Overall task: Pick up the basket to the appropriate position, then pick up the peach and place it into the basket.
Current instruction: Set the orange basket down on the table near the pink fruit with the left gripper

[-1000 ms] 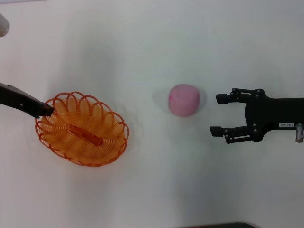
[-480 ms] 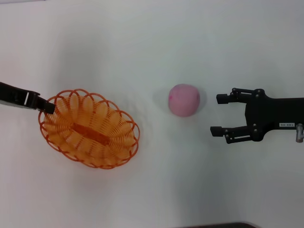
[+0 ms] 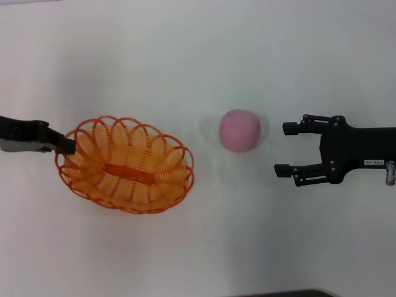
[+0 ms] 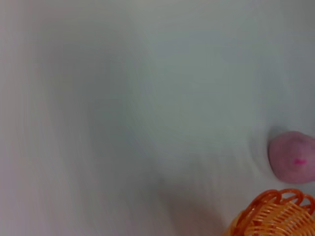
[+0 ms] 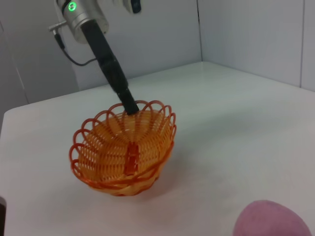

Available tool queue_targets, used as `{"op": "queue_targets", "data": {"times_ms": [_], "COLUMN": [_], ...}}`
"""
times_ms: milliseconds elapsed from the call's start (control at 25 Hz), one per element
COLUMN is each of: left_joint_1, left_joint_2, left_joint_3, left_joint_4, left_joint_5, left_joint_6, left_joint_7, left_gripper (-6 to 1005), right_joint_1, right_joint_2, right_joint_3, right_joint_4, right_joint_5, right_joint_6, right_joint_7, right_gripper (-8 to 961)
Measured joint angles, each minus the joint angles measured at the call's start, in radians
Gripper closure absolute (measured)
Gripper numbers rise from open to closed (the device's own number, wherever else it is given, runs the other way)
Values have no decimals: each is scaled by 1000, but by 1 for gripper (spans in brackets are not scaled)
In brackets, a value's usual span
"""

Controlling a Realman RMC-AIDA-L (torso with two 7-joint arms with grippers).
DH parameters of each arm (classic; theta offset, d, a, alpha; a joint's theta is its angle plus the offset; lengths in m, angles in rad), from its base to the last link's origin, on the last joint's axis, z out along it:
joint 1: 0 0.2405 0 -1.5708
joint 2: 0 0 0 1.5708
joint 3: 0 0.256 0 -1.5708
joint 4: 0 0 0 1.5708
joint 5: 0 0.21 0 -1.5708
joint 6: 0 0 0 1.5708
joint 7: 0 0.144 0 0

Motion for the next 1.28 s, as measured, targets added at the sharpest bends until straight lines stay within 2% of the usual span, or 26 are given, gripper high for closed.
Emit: {"op": "queue_targets", "data": {"times_ms": [80,120,160,240,320,400,1120,1280], "left_joint_1": [10,10,16,36,38,45,149,166], "left_joint_2": [-15,-15,-27,-74,-80,-98,-110,-113], "left_joint_3": [-5,-5,-8,-13,-13,-14,0,29], "left_joint_4": [18,18,34,101,107,119,45,43], "left_joint_5": [-7,-7,-11,-18,-18,-20,-132,-160], "left_joint_6": [-3,-3,-8,-22,-24,-31,-102,-118], "left_joint_7": [-14,-14,-24,-43,-44,-51,-94,-95], "left_gripper": [937,937,937,937,937,937,938,938], "right_joint_1": [0,0,0,0,0,0,2,3], "right_joint_2": [0,1,2,2,3,3,11,11], "right_joint_3": [2,2,3,4,4,4,6,5], "right_joint_4": [0,0,0,0,0,1,0,-1], "right_joint_5": [0,0,0,0,0,0,1,1], "right_joint_6": [2,3,4,4,4,4,5,5], "right_joint_7": [0,0,0,0,0,0,12,12], "right_gripper": [29,29,29,29,29,29,28,29]}}
